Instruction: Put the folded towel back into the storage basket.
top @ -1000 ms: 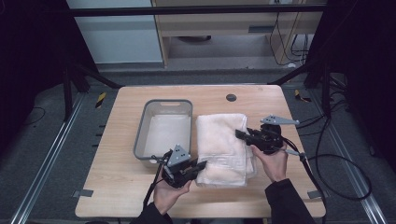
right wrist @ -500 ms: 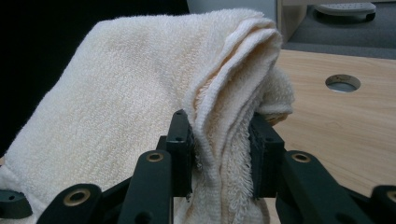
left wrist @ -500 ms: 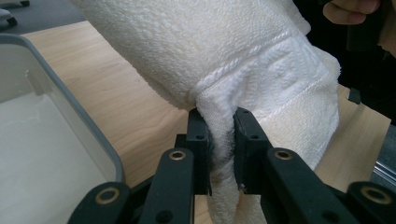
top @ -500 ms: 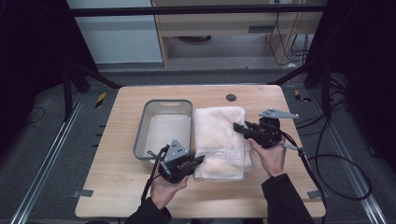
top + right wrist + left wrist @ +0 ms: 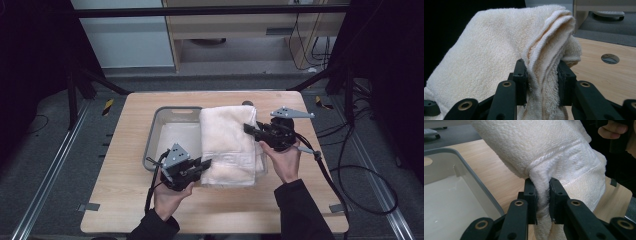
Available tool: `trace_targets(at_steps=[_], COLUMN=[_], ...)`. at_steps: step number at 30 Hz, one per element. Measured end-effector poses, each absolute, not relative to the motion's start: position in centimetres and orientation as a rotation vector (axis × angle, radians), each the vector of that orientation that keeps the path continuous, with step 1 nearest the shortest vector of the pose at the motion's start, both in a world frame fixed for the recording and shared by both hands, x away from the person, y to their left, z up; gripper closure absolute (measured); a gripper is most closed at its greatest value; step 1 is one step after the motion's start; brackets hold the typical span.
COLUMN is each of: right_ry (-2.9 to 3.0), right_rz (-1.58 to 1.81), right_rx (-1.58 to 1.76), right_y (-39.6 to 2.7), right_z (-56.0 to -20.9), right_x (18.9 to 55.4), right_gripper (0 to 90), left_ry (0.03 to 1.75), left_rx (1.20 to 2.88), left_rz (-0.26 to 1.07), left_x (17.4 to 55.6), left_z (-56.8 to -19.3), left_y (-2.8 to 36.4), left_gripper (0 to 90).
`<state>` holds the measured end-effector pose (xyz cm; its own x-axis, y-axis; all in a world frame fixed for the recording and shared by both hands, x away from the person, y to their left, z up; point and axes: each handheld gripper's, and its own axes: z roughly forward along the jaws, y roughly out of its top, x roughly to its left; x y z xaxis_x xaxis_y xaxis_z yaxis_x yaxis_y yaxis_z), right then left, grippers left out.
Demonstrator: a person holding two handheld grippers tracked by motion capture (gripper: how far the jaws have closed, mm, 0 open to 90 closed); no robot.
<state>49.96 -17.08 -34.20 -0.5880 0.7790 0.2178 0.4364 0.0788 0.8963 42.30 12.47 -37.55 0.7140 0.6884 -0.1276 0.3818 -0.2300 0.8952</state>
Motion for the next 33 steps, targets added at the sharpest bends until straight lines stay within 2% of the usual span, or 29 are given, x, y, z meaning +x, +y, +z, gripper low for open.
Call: trace_targets(at_steps=[33], right_ry=[2.034], right_rz=[1.529], right_rx=[1.147], right_y=[-11.8], right_z=[-30.6], right_x=[51.8], right_gripper=[66.6], left_ry=[0.912], left_rx=[1.742], left_rz=[0.420], left_x=[43.4], left_z=[-34.8], left_y=[17.6], left_gripper=[77.9])
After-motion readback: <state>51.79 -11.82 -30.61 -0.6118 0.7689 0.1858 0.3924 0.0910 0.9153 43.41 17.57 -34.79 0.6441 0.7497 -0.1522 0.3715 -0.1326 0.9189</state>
